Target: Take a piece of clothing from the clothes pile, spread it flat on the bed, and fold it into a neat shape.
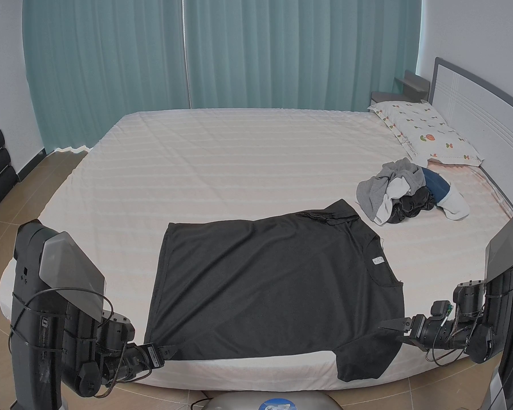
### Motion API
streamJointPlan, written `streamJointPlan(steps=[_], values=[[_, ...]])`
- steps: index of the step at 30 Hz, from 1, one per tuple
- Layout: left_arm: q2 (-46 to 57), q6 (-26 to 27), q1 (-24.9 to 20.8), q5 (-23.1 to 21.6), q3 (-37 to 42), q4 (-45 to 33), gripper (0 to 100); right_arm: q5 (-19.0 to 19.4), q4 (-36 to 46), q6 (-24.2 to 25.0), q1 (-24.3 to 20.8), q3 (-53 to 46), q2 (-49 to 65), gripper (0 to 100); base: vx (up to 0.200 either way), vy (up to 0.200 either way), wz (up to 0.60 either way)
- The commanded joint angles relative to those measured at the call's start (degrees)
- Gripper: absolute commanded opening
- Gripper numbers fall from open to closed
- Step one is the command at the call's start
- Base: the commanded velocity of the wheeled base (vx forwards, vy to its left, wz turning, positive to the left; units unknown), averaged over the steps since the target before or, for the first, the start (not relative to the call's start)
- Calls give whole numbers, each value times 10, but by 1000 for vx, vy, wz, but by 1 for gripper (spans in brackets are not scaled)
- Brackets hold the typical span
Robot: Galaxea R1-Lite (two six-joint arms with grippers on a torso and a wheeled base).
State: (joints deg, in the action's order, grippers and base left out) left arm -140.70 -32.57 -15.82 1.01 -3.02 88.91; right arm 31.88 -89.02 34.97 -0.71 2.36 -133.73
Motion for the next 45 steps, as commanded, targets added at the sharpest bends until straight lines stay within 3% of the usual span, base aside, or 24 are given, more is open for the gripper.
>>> streamJointPlan(steps=[1,13,18,22,25,45], values=[[-31,7,1,-3,-2,6,100,3,-5,1,3,-1,-9,100,0,0,0],[-28,4,9,-15,-17,7,100,8,-5,2,4,-2,-9,100,0,0,0],[-19,45,29,-78,-30,7,100,10,-5,2,4,-5,-9,100,0,0,0],[-23,141,68,-138,-23,7,100,10,-5,2,3,-6,-9,100,0,0,0],[-22,150,81,-167,-23,7,100,10,-5,3,3,-6,-9,100,0,0,0],[-27,150,90,-146,-35,7,100,11,-5,1,3,-5,-11,100,0,0,0]])
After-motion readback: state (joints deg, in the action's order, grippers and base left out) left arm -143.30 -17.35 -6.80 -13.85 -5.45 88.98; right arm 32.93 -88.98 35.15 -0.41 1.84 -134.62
